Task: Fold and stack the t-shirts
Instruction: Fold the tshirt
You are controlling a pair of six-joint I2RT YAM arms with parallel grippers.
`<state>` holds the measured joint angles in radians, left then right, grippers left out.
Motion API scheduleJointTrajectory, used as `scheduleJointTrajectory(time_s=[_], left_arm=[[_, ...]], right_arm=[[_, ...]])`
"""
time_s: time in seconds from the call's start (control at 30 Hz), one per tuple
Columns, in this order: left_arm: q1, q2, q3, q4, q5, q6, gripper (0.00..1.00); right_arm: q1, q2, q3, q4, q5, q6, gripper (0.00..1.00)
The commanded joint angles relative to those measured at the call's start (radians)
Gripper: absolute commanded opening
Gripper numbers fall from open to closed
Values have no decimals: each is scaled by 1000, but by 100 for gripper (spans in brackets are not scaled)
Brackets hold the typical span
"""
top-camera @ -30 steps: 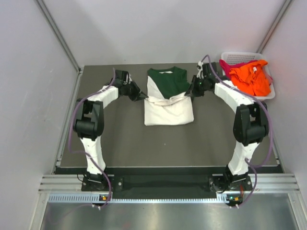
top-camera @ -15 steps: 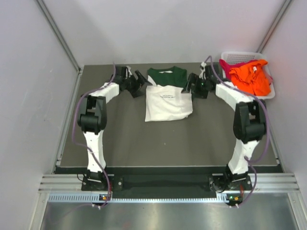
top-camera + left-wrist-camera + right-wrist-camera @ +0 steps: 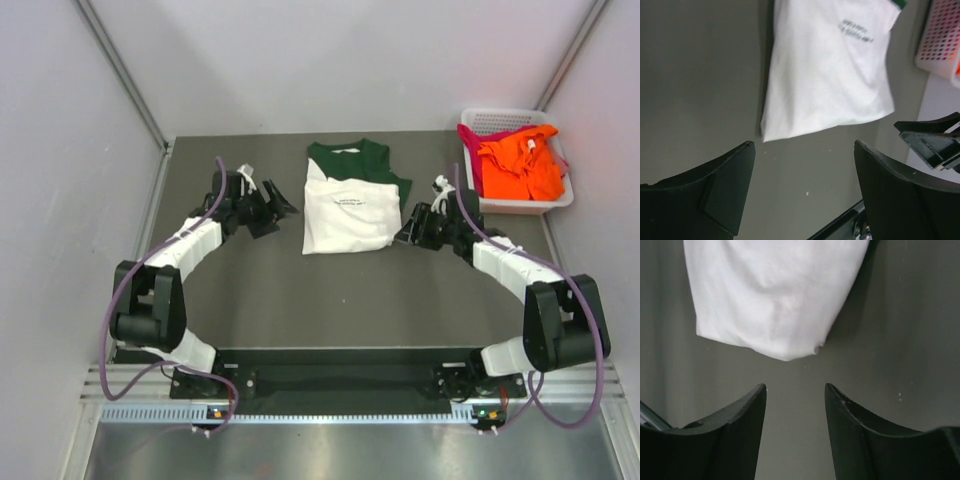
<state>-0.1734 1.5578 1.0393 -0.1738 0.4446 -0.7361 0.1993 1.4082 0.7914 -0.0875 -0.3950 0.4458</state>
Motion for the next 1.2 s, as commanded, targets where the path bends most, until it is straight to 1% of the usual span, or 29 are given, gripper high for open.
scheduleJointTrajectory(time_s=[0.0,0.07,0.13,0.17,0.2,0.27,0.3,0.37,0.4,0.43,0.6,0.67,0.8,0.97,1.1,1.17], left_arm=[[-5,-60,-80,14,-24,82,84],[-6,-74,-125,31,-35,102,84],[-9,-79,-153,59,-43,128,81],[-12,-76,-175,69,-43,135,73],[-15,-59,-183,80,-37,147,69],[-26,-39,-194,112,-29,155,66],[-32,-16,-196,123,-27,162,64],[-52,7,-193,151,-27,172,63],[-58,28,-188,155,-32,179,62],[-66,41,-180,161,-43,185,61],[-97,135,-134,165,-76,207,57],[-109,157,-110,155,-101,211,58],[-124,205,-81,145,-119,216,59],[-150,242,-48,128,-138,227,59],[-164,260,-42,111,-156,231,54],[-164,265,-48,100,-161,230,51]], right_arm=[[-14,-58,-73,161,36,1,50],[-14,-71,-96,170,48,-25,51],[-15,-57,-104,154,54,-77,56],[-12,-28,-107,157,54,-91,57],[-12,-9,-109,185,38,-97,57],[-11,50,-110,222,12,-101,57],[0,72,-101,245,1,-105,54],[14,138,-78,250,2,-113,50],[31,159,-51,247,7,-122,46],[40,178,-38,246,16,-127,44],[84,253,25,243,76,-153,43],[97,270,43,241,91,-168,43],[147,314,115,194,177,-191,43],[164,339,147,177,237,-197,43],[178,347,157,181,257,-202,37],[184,357,169,175,265,-203,31]])
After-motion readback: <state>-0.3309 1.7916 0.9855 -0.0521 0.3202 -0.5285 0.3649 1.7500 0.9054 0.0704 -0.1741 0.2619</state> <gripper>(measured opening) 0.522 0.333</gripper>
